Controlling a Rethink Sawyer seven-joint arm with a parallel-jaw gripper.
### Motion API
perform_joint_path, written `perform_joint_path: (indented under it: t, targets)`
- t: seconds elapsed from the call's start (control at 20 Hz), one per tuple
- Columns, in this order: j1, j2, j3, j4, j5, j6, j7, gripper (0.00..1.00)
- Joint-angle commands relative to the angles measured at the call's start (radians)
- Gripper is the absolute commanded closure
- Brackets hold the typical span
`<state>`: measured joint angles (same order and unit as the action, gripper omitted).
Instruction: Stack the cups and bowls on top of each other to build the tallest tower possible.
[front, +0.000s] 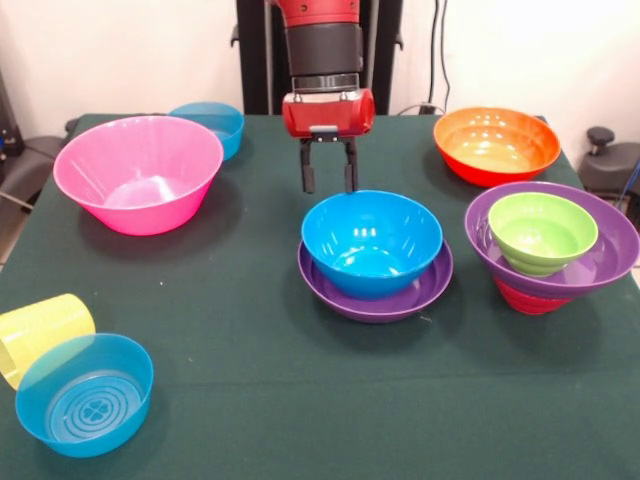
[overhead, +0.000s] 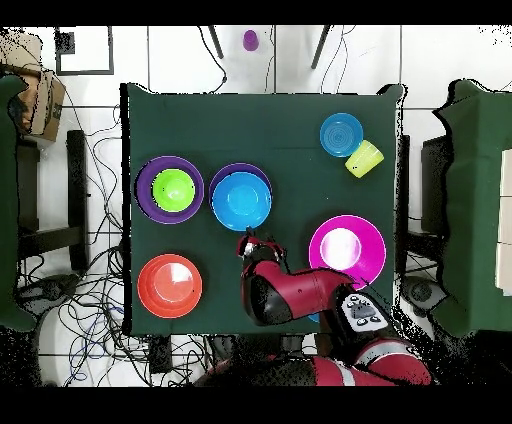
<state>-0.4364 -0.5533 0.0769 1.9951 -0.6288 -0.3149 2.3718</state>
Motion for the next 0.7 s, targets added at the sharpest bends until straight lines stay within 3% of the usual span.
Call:
perform_joint_path:
  t: [0.05, 0.7]
  targets:
    - [-0.019, 0.048, 0.039, -0.095, -0.080, -0.029, 0.013, 0.00]
    - [-0.021, 0.066, 0.039, -0.108, -0.097, -0.063, 0.029, 0.00]
